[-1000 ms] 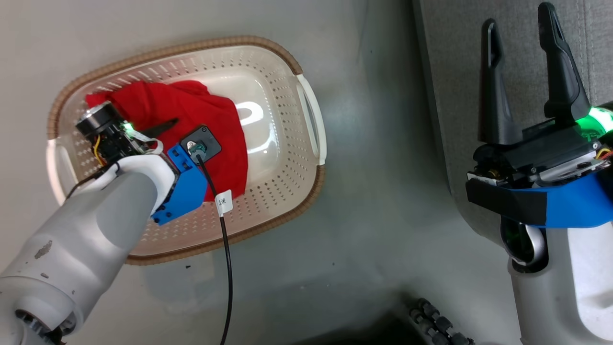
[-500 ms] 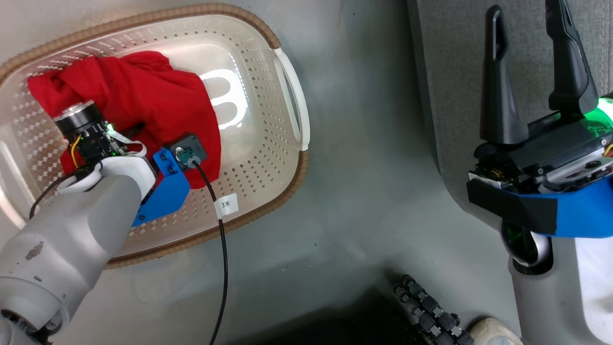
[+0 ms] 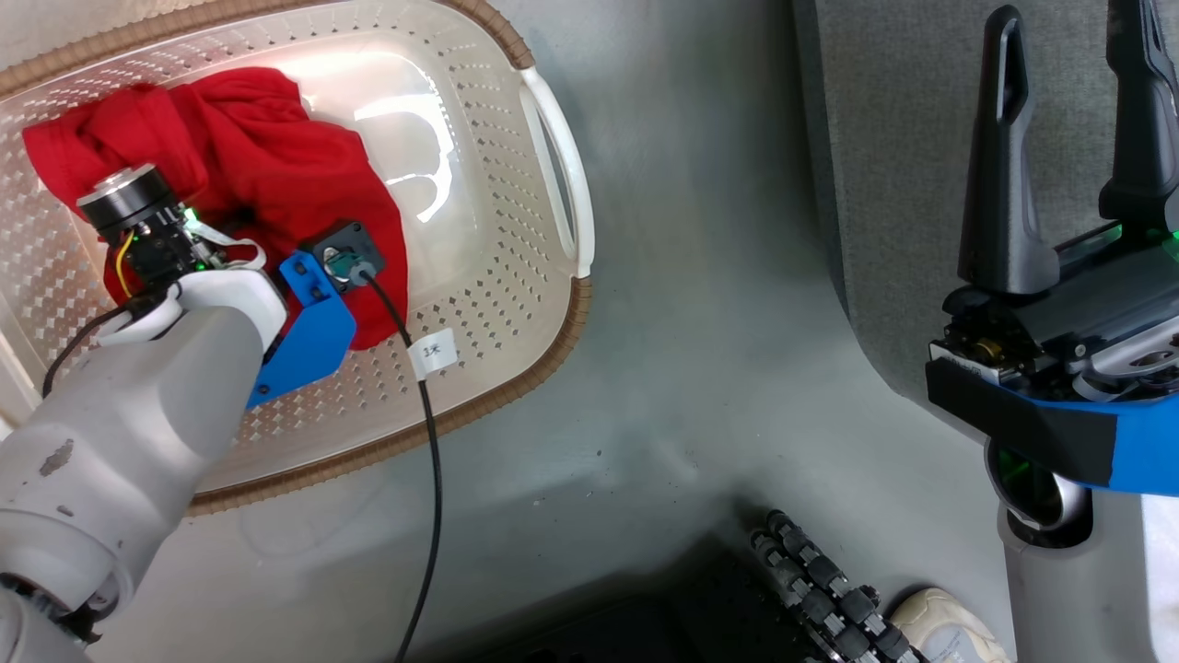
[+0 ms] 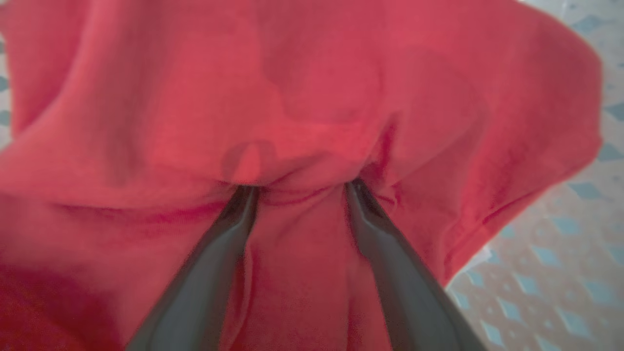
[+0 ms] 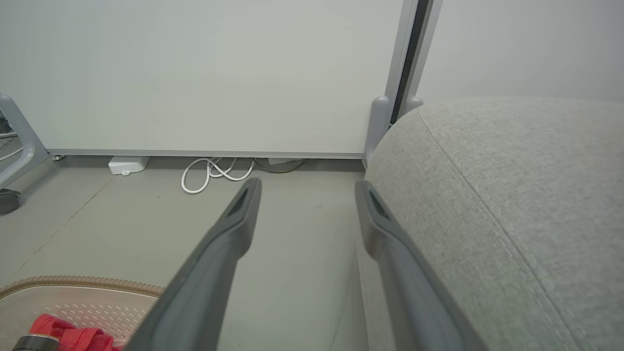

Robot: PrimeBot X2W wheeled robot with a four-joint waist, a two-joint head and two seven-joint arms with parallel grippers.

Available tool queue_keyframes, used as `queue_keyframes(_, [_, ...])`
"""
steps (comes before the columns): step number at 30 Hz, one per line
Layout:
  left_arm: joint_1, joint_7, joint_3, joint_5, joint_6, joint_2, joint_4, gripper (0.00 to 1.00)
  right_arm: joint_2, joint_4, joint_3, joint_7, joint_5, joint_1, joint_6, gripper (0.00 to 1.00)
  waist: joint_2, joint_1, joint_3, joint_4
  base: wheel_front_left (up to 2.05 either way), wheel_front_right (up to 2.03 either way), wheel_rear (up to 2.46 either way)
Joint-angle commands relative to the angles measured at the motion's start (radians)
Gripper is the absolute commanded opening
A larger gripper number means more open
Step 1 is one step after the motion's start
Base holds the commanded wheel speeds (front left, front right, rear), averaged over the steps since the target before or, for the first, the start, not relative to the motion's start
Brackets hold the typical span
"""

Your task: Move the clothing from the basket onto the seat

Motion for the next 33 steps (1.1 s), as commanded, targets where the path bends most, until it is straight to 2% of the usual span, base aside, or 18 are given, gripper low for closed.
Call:
queue_keyframes(1, [0.0, 0.02, -0.004, -0.001, -0.001, 0.003, 0.017, 1.0, 0.002, -0.006, -0.003, -0.004, -0.004, 0.012, 0.0, 1.0, 0.0, 0.0002, 0.001, 0.002, 0.0, 0.0, 0.0])
queue_keyframes(2, [0.0, 0.025, -0.004, 0.0, -0.001, -0.001, 0.019, 0.4, 0.002, -0.006, -0.004, -0.004, -0.006, 0.012, 0.0, 1.0, 0.0, 0.0002, 0.001, 0.003, 0.0, 0.0, 0.0])
queue_keyframes(3, [0.001, 0.03, -0.004, 0.0, -0.001, -0.005, 0.019, 0.04, 0.002, -0.007, -0.005, -0.004, -0.007, 0.012, 0.0, 1.0, 0.0, 0.0002, 0.001, 0.005, 0.0, 0.0, 0.0])
queue_keyframes(4, [0.004, 0.037, -0.004, -0.001, -0.001, -0.009, 0.019, 0.0, 0.002, -0.008, -0.005, -0.004, -0.008, 0.012, 0.0, 1.0, 0.0, 0.0002, 0.0, 0.006, 0.0, 0.0, 0.0])
queue_keyframes(11, [0.022, 0.026, -0.003, -0.01, -0.001, -0.013, -0.005, 0.0, 0.002, 0.007, -0.008, -0.004, -0.009, -0.008, 0.0, 1.0, 0.0, 0.0002, -0.017, 0.012, 0.0, 0.0, 0.0])
queue_keyframes(19, [0.046, -0.02, -0.003, -0.033, -0.001, -0.052, -0.047, 0.0, 0.002, 0.03, -0.02, -0.004, -0.021, -0.019, 0.0, 1.0, 0.0, 0.0002, -0.085, 0.047, 0.0, 0.0, 0.0])
queue_keyframes(33, [0.088, -0.271, -0.003, -0.224, -0.001, -0.137, -0.081, 0.0, 0.001, 0.109, -0.046, -0.004, -0.079, 0.022, 0.0, 1.0, 0.0, 0.0002, -0.317, 0.148, 0.0, 0.0, 0.0])
